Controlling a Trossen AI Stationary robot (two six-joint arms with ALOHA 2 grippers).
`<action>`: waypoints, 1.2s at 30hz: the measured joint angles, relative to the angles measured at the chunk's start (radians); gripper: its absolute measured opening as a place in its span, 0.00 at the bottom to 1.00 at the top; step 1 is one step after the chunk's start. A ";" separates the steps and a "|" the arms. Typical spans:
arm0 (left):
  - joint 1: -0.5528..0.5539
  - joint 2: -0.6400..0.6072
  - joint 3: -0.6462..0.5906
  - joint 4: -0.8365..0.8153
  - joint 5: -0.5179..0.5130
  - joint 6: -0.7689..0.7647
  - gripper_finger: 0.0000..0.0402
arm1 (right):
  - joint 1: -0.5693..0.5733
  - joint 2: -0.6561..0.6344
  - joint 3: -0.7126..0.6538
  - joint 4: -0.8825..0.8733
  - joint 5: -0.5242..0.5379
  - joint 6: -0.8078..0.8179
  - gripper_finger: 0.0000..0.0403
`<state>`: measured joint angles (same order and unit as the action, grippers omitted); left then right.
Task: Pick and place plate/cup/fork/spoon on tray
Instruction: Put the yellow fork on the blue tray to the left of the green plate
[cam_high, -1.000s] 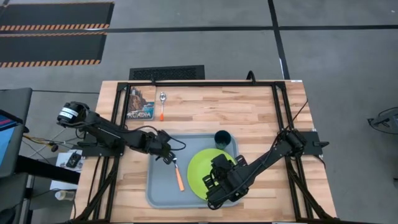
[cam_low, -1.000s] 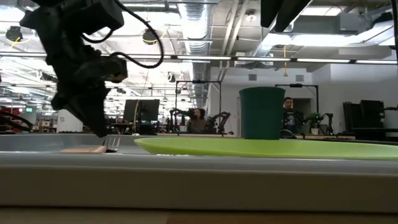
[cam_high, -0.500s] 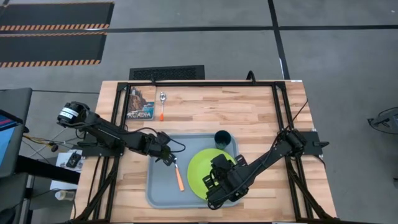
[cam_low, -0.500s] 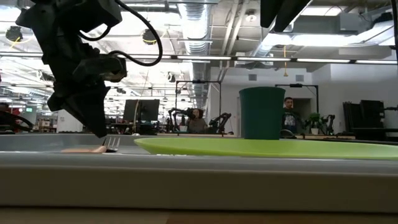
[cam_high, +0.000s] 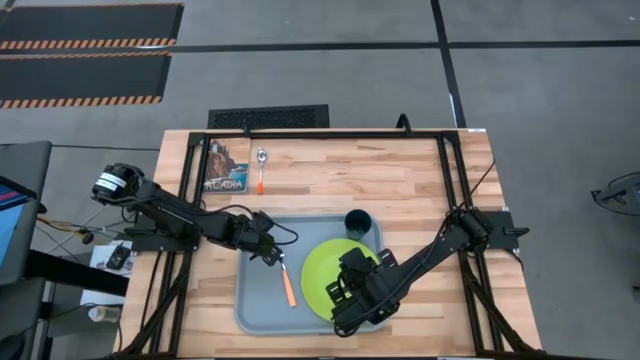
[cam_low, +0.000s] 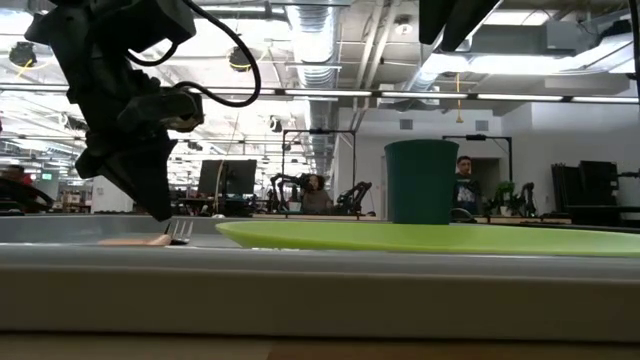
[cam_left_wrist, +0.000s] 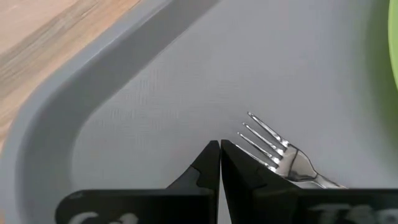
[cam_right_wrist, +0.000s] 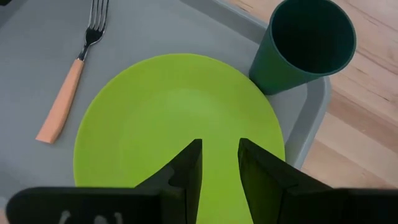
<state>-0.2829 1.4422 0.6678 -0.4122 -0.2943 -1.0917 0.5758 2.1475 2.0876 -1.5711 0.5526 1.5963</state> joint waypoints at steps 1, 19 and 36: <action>0.000 0.000 0.000 0.000 0.000 -0.001 0.00 | 0.000 0.000 0.000 0.000 0.000 0.000 0.32; -0.009 0.018 0.000 0.001 0.001 -0.016 0.00 | 0.001 0.000 0.000 0.000 0.000 0.002 0.32; 0.024 0.031 0.000 0.063 0.001 0.018 0.00 | 0.001 0.000 0.000 0.005 0.002 0.002 0.32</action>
<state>-0.2586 1.4733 0.6674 -0.3487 -0.2932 -1.0738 0.5766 2.1475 2.0876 -1.5658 0.5541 1.5978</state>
